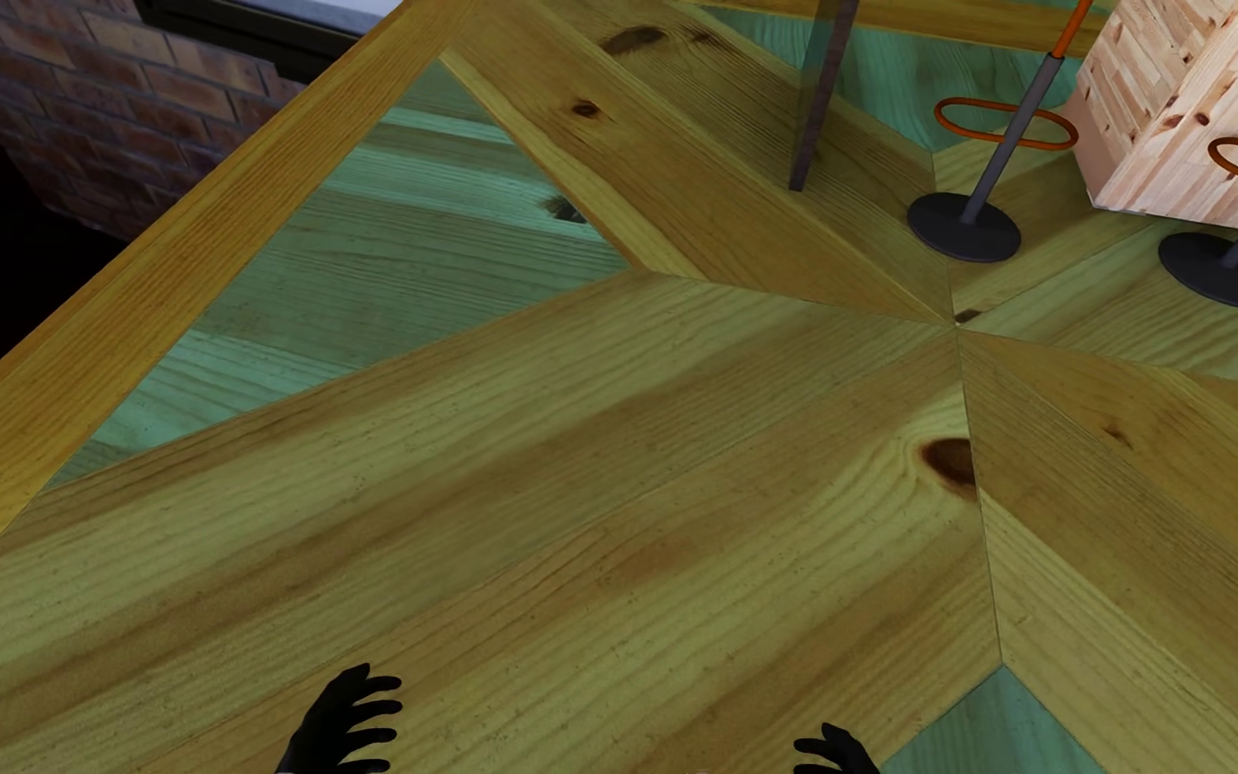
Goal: Rotate 180
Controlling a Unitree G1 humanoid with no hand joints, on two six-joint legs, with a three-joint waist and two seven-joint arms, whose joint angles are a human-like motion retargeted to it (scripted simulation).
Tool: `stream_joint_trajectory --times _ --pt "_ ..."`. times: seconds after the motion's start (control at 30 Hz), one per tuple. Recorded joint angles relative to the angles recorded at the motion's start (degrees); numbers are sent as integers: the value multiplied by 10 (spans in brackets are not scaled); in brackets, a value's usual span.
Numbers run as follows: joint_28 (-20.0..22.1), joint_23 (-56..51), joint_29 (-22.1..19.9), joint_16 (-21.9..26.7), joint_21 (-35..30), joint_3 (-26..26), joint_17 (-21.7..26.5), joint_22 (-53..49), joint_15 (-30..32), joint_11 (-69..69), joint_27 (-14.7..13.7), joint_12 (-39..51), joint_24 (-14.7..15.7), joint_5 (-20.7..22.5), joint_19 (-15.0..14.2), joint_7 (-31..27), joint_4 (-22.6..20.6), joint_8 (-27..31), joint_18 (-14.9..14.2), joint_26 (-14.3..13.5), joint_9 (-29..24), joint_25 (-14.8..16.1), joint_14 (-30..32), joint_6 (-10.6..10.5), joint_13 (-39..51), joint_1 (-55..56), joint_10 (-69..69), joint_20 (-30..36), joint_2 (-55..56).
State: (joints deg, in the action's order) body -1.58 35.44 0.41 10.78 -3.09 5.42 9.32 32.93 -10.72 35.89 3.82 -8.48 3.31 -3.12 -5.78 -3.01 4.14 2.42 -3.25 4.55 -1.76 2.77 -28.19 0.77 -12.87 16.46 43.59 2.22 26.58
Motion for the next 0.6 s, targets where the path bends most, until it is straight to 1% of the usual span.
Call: stream_joint_trajectory --times 0.03,0.07,0.13,0.17,0.2,0.23,0.27,0.3,0.33,0.37,0.4,0.43,0.47,0.53,0.57,0.6 --pt "2 1 0 2 5 7 -4 6 1 -9 -6 -8 -10 -1 2 5 -1 4 3 -4 0 4 5 -1 1 -9 -16 -1 -5" --pt "3 4 0 1 8 10 1 1 1 -16 -15 -5 -18 -1 11 2 -2 1 4 4 -4 6 9 -6 -5 -14 -21 -2 -12" --pt "9 6 1 -1 15 18 -1 2 -11 -15 -6 -3 -22 -1 23 4 -1 1 3 2 2 -6 16 -6 5 -12 -29 -3 -8" --pt "11 11 4 -3 17 11 2 7 -16 -18 2 3 -24 -1 11 4 0 0 3 -2 3 -17 17 -6 4 -16 -32 3 -11" --pt "7 11 8 3 18 9 -5 -1 2 -20 9 0 -31 4 12 4 0 7 3 -5 7 -24 14 -6 -2 -10 -24 8 -9" --pt "2 16 10 6 5 17 -15 10 8 -24 14 -8 -41 6 11 4 2 7 2 -13 13 -24 12 -8 -7 -6 -21 5 -7" --pt "-2 11 18 -6 -9 28 -5 7 1 -30 21 -7 -47 6 -1 1 4 3 3 -9 10 -19 12 -13 -7 -9 -23 1 -14" --pt "-13 5 26 6 5 29 -12 15 -19 -19 27 1 -47 5 29 4 2 4 4 -11 13 -15 16 -7 -14 -12 -32 -1 -8" --pt "-25 6 34 16 11 24 -7 18 -51 2 29 10 -46 1 54 4 -1 -1 3 -11 12 -14 17 0 -19 -16 -36 -10 -2" --pt "-33 4 38 23 22 20 -7 15 -68 22 34 9 -45 -5 83 3 -4 -6 2 -13 8 -21 16 9 -14 -20 -36 -15 2" --pt "-31 6 37 13 22 13 -5 6 -34 18 35 2 -45 -10 33 4 -8 -3 2 -12 8 -31 8 13 0 -11 -22 -9 6" --pt "-28 9 33 -3 9 4 -3 8 -7 12 29 -3 -45 -10 -2 3 -8 1 3 -12 4 -38 -2 10 6 -8 -8 8 3" --pt "-28 10 31 0 6 2 -1 3 -6 9 22 -12 -42 -5 -2 3 -2 0 2 -9 1 -36 -5 5 11 -3 -4 15 4" --pt "-30 11 27 -9 -4 4 -5 10 -3 1 11 9 -40 -8 -2 7 -5 3 3 2 -13 -26 3 7 18 -13 -16 0 -3" --pt "-29 -2 24 -1 2 10 -12 -8 -4 1 6 9 -41 -6 -2 5 -4 2 2 4 -18 -21 2 4 8 -13 -10 4 -6" --pt "-25 1 21 -6 4 15 -10 -7 -6 4 2 11 -45 -4 -3 6 -2 3 3 -3 -17 -21 -4 -1 0 -12 -9 4 -2"
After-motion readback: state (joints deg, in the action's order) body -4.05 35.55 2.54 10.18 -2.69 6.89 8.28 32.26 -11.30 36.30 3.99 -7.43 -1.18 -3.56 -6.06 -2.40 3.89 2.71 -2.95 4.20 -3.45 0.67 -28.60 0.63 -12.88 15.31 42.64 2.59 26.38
